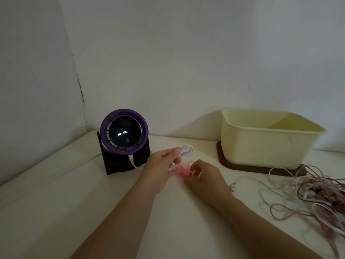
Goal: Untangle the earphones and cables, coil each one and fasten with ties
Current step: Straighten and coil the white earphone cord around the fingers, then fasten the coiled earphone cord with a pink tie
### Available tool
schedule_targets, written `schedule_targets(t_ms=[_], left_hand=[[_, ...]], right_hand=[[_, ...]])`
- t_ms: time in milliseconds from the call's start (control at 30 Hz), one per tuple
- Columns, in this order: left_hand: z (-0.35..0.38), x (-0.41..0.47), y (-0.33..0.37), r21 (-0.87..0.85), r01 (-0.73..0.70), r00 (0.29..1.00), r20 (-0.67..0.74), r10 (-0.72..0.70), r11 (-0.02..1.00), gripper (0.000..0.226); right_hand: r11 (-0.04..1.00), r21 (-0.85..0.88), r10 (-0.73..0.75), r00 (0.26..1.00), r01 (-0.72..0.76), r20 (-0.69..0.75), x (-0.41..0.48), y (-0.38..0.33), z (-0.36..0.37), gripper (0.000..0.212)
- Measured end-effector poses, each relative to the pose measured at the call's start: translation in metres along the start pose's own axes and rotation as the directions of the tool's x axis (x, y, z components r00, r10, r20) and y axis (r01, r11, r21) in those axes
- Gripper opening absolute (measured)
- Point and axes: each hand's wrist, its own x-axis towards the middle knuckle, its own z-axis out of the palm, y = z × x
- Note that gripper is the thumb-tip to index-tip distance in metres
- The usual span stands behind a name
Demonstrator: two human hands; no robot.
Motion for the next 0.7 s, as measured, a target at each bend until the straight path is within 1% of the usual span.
schedule_targets(t_ms=[100, 233, 367, 700], left_hand=[[0.001, 0.004, -0.008, -0.075, 0.024, 1.0, -0.015, -0.025, 0.997, 0.014], [-0.001, 0.004, -0.008, -0.148, 0.053, 0.998, 0.043, -0.047, 0.988, 0.015], [0.001, 0.0, -0.004, -0.145, 0.055, 0.996, 0.071, -0.045, 0.988, 0.011], [0.004, -0.002, -0.004, -0.133, 0.05, 0.998, 0.041, -0.045, 0.99, 0.009]], right_hand=[[0.999, -0.048, -0.02, 0.999, 0.018, -0.035, 0.005, 0.002, 0.005, 0.02], [0.998, -0.035, -0.045, 0.997, 0.043, -0.063, 0.009, 0.008, 0.009, 0.022], [0.999, -0.007, -0.054, 0.997, 0.054, -0.056, 0.01, 0.011, 0.009, 0.019], [0.993, 0.061, -0.102, 0.994, 0.104, -0.027, 0.01, 0.018, 0.007, 0.016]])
